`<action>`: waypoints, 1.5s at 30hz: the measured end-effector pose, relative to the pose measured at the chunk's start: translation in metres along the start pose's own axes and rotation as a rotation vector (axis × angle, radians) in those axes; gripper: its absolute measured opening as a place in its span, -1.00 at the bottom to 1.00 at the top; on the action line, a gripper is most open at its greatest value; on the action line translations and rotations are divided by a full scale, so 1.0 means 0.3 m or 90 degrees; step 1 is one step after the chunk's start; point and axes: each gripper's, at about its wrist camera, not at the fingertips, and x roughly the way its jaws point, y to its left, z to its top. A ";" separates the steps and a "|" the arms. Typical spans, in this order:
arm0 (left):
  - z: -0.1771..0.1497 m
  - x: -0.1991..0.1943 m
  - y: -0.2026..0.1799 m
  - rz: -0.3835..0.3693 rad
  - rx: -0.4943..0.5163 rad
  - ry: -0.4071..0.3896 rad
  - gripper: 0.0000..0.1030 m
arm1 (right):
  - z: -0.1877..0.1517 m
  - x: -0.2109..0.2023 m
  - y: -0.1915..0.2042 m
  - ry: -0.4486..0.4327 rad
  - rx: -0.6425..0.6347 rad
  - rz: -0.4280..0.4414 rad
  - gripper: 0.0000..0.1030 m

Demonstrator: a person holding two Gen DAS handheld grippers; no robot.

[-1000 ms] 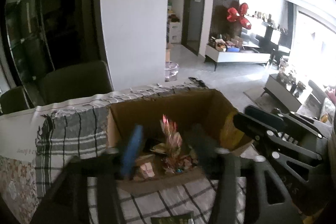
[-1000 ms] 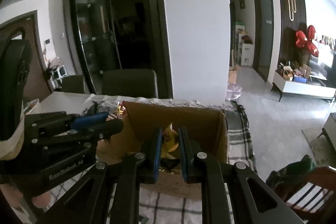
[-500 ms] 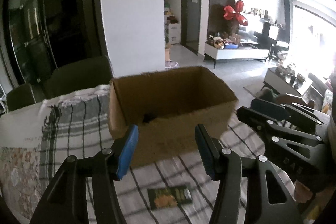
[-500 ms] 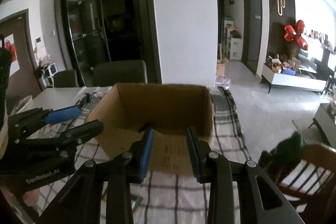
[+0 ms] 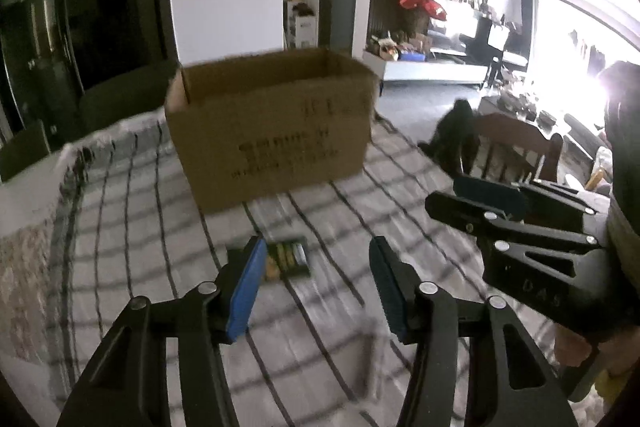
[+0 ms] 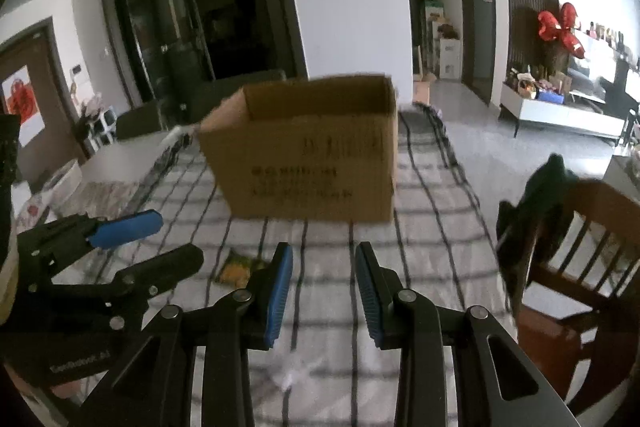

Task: Organize snacks
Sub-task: 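Move the left tool down and grasp the white wrapped bar, then grasp the green cracker packet with the right tool while the left tool holds the white bar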

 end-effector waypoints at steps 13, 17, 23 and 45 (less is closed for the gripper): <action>-0.221 0.092 -0.083 -0.057 -0.004 0.111 -0.22 | -0.218 0.018 -0.015 0.086 0.022 0.000 -0.35; -0.253 0.128 -0.098 -0.075 -0.003 0.131 -0.32 | -0.272 0.037 -0.029 0.114 0.034 -0.002 -0.35; -0.280 0.180 -0.103 -0.095 -0.018 0.147 -0.39 | -0.324 0.047 -0.034 0.135 0.040 -0.011 -0.35; -0.267 0.198 -0.081 -0.054 -0.049 0.135 -0.58 | -0.339 0.078 -0.027 0.157 0.055 0.019 -0.35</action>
